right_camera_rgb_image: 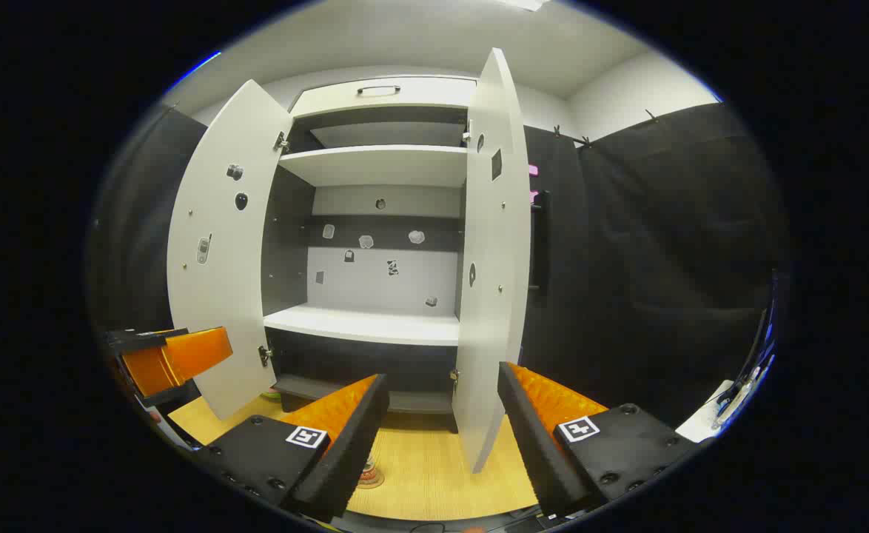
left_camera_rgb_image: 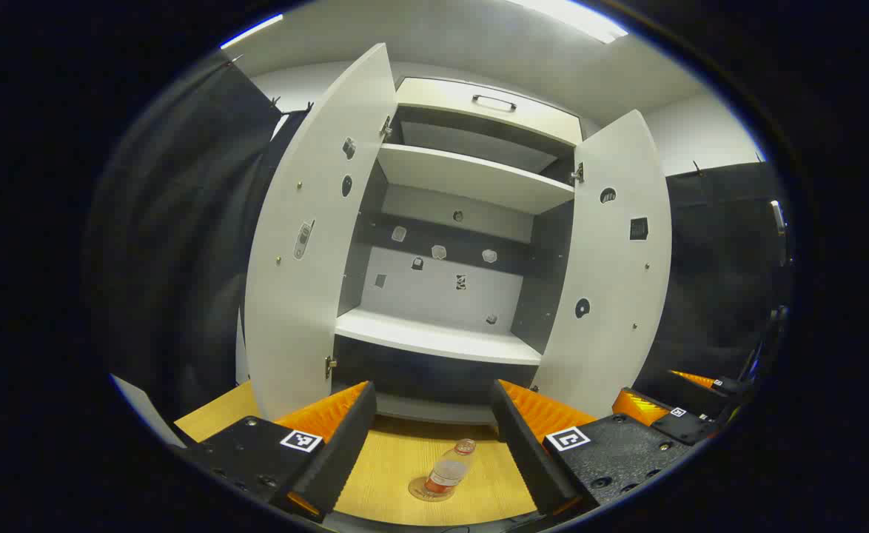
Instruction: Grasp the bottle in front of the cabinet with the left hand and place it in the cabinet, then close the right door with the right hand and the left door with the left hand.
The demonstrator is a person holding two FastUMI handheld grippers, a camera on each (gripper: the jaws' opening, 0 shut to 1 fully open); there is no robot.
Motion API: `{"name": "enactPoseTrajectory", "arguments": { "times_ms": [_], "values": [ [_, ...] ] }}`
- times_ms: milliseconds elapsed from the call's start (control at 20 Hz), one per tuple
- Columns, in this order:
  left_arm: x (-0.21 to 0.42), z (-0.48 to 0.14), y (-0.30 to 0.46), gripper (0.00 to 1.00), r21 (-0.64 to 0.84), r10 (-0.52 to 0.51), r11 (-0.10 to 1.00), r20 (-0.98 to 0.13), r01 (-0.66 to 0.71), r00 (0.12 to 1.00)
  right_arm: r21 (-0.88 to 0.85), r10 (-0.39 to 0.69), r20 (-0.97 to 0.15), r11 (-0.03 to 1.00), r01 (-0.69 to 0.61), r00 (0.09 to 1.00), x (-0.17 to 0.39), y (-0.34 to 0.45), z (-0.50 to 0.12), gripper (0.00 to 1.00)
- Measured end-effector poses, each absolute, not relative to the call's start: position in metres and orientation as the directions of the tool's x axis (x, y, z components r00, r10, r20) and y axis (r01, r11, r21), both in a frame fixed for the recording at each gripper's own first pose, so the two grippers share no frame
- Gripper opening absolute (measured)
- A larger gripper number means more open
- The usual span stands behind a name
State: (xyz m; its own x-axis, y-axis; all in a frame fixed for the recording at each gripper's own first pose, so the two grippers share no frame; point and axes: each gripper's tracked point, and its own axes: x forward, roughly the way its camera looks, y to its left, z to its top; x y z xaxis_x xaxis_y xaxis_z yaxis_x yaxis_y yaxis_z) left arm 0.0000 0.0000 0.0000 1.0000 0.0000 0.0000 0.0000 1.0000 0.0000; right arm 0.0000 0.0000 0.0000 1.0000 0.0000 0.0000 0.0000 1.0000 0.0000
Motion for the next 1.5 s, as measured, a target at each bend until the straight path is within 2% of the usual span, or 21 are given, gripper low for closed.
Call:
{"name": "enactPoseTrajectory", "arguments": {
  "times_ms": [150, 300, 350, 400, 650, 1100, 1250, 1500],
  "values": [
    [-0.005, 0.006, -0.011, 0.94, 0.016, 0.027, 1.000, 0.013, -0.027, 1.000, -0.019, 0.024, -0.023, 1.000, -0.024, 0.999, -0.001, -0.014, 0.001, 0.97],
    [-0.011, 0.009, -0.024, 0.95, 0.022, 0.042, 0.999, 0.026, -0.043, 0.999, -0.042, 0.041, 0.004, 0.998, -0.041, 0.999, -0.003, -0.029, 0.011, 0.97],
    [-0.013, 0.008, -0.029, 0.95, 0.023, 0.045, 0.999, 0.024, -0.045, 0.999, -0.049, 0.048, 0.011, 0.998, -0.048, 0.999, -0.004, -0.032, 0.012, 1.00],
    [-0.014, 0.009, -0.034, 0.94, 0.027, 0.047, 0.999, 0.024, -0.048, 0.999, -0.056, 0.057, 0.012, 0.997, -0.056, 0.998, -0.005, -0.034, 0.013, 0.97],
    [-0.023, 0.017, -0.055, 0.95, 0.049, 0.066, 0.996, 0.050, -0.069, 0.997, -0.059, 0.094, 0.034, 0.994, -0.092, 0.995, -0.010, -0.047, 0.018, 0.98],
    [-0.033, 0.000, -0.058, 0.94, 0.064, 0.129, 0.989, 0.033, -0.131, 0.991, -0.059, 0.146, 0.021, 0.988, -0.145, 0.989, -0.010, -0.055, 0.013, 0.97],
    [-0.022, -0.008, -0.064, 0.95, 0.053, 0.086, 0.995, 0.051, -0.088, 0.995, -0.058, 0.139, 0.020, 0.989, -0.137, 0.990, -0.010, -0.054, 0.014, 0.97],
    [0.000, -0.059, -0.058, 0.95, 0.109, 0.057, 0.993, -0.021, -0.054, 0.998, -0.030, 0.094, 0.024, 0.995, -0.094, 0.995, -0.011, -0.061, 0.015, 0.97]
  ]
}}
